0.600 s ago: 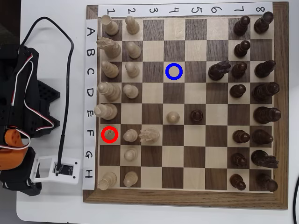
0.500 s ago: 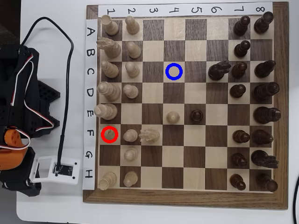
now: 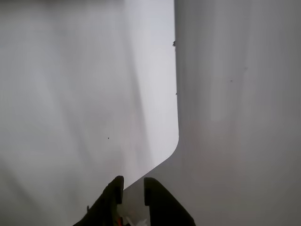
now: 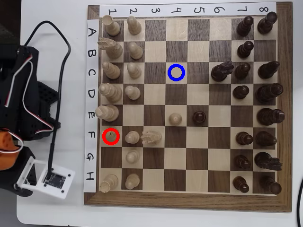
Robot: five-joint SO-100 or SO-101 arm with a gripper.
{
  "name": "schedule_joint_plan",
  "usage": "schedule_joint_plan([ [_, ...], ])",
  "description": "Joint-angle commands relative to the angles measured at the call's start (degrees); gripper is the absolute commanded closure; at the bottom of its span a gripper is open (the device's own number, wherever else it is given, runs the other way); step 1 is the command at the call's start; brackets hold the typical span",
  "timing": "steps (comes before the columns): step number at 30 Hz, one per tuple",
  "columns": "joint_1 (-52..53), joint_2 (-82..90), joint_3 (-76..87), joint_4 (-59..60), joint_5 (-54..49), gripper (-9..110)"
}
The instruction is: Move the piece to destination
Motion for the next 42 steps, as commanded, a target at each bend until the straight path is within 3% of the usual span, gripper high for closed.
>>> schedule_joint_plan([
  [1, -0.1, -4.0, -7.9, 2.4, 3.2, 98],
  [6, 1.2, -9.7, -16.3, 4.2, 6.1, 99],
  [10, 1.6, -14.7, -23.6, 4.3, 14.7, 99],
  [18, -3.7, -28.5, -45.9, 11.4, 23.8, 100],
  [29, -18.6, -37.0, -66.9, 7.5, 53.7, 101],
  [34, -24.7, -34.7, -67.0, 6.0, 57.7, 101],
  [42, -39.4, -43.2, -85.4, 23.9, 68.4, 101],
])
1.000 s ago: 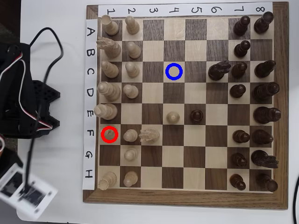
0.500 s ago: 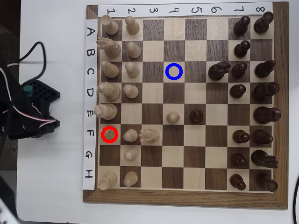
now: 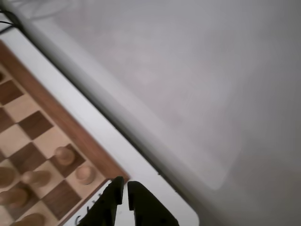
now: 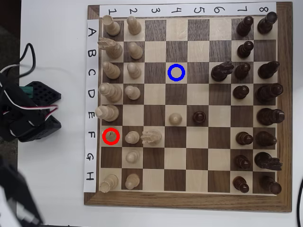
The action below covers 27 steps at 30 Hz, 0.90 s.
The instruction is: Move the piece to destination
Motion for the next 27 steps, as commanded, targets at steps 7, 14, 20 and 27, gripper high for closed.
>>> schedule_joint_plan([
  [7, -10.8, -7.7, -22.5, 3.2, 8.0, 101],
  [14, -19.2, -8.5, -21.9, 3.5, 5.2, 99],
  [20, -26.5, -6.6, -13.0, 3.7, 5.6, 93],
  [27, -30.8, -8.3, -8.0, 3.8, 5.6, 94],
])
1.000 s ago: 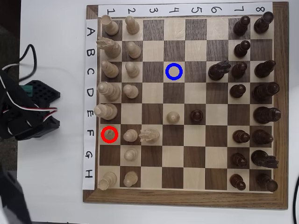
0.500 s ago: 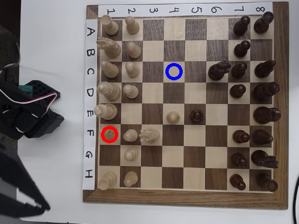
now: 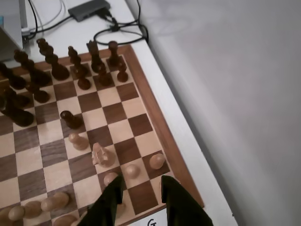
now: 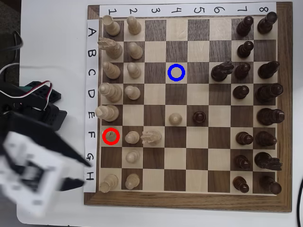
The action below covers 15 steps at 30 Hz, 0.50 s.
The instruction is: Move the piece to destination
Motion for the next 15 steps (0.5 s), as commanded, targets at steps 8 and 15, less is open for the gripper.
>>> schedule_joint_plan([
  [8, -1.1, -2.5, 6.2, 0.0, -6.5, 93],
  [15, 0.6, 0.4, 16.1, 0.0, -11.1, 88],
])
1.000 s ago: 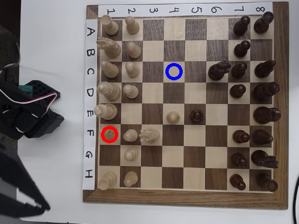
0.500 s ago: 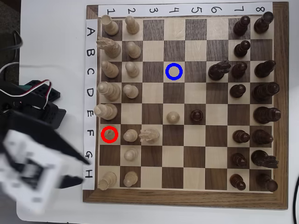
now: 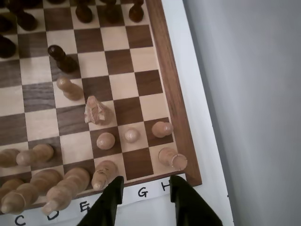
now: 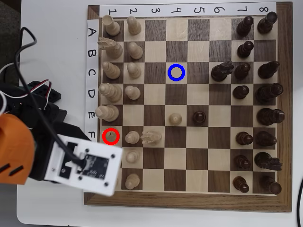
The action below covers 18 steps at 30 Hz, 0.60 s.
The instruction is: Move the piece to destination
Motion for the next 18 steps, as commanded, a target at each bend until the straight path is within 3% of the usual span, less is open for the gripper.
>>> schedule_joint_plan([
  [1, 1.1, 1.3, 1.7, 0.0, -1.7, 87],
  [18, 0.4, 1.1, 11.6, 0.1, -0.1, 87],
])
